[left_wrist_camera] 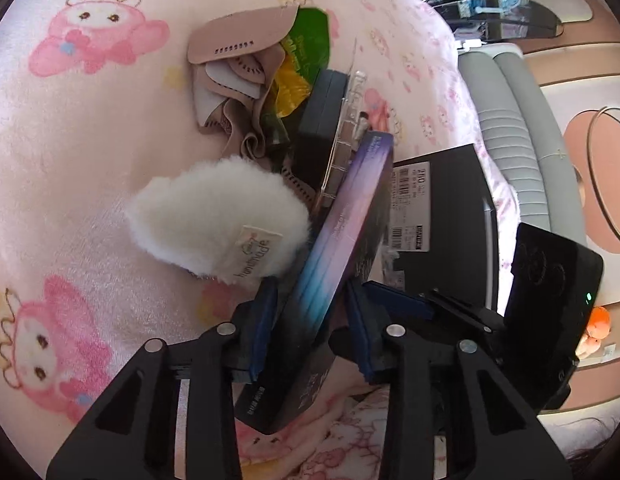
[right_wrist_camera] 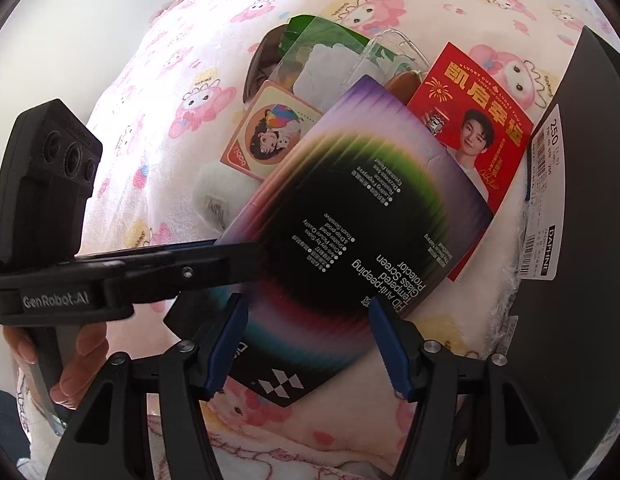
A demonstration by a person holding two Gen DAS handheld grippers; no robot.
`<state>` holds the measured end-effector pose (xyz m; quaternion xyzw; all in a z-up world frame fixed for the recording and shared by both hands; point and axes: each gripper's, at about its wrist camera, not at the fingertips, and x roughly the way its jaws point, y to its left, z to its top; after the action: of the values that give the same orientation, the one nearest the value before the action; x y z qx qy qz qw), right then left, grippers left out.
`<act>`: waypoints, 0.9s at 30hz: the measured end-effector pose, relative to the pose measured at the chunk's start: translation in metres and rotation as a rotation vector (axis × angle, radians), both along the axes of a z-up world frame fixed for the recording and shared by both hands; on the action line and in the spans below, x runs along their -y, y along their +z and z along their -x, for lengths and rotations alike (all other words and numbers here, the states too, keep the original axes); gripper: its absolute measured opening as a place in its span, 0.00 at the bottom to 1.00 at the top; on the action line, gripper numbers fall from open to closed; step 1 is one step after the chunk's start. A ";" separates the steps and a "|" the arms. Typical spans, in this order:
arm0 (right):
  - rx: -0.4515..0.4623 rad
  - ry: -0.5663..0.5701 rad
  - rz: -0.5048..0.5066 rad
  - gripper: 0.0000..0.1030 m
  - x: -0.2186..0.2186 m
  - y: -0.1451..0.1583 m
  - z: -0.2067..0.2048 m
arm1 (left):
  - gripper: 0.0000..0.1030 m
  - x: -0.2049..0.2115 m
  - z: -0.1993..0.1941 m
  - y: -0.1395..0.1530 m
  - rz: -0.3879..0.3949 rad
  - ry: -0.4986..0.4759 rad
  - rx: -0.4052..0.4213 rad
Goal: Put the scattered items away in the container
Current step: 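Lift the purple box and carry it over the black box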
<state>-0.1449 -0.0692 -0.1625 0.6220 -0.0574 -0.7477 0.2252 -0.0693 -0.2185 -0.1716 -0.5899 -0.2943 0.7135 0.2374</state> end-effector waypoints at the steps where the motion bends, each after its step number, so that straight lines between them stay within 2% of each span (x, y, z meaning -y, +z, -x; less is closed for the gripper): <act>1: -0.003 -0.001 0.006 0.59 -0.001 0.002 0.000 | 0.30 0.005 -0.006 0.002 -0.010 0.014 -0.009; 6: -0.009 0.005 0.070 0.59 -0.004 0.017 0.006 | 0.30 0.050 -0.050 0.008 -0.049 0.124 -0.039; 8: -0.020 0.000 0.084 0.59 -0.006 0.021 0.008 | 0.33 0.061 -0.062 0.004 -0.062 0.129 -0.022; 11: 0.020 0.010 0.051 0.59 -0.002 0.008 0.013 | 0.35 0.068 -0.063 0.004 0.052 0.115 -0.009; 15: 0.111 0.071 0.088 0.59 0.015 -0.019 0.019 | 0.36 0.070 -0.047 0.010 0.059 0.118 -0.055; 17: 0.137 0.116 0.109 0.60 0.026 -0.027 0.020 | 0.38 0.062 -0.036 0.006 0.091 0.124 -0.040; 18: 0.123 0.132 0.113 0.57 0.029 -0.026 0.021 | 0.42 0.058 -0.034 0.006 0.108 0.126 -0.035; 21: 0.055 0.113 0.085 0.50 0.028 -0.011 0.022 | 0.43 0.052 -0.037 0.018 0.095 0.108 -0.056; 24: -0.032 0.103 0.096 0.48 0.020 0.014 0.017 | 0.43 0.048 -0.045 0.041 0.077 0.094 -0.104; 27: -0.108 0.081 0.130 0.47 0.010 0.046 0.011 | 0.43 0.038 -0.052 0.080 0.099 0.089 -0.185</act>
<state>-0.1556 -0.0789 -0.1169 0.5667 -0.0684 -0.7650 0.2981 -0.0168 -0.2569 -0.0918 -0.5187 -0.2614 0.7885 0.2023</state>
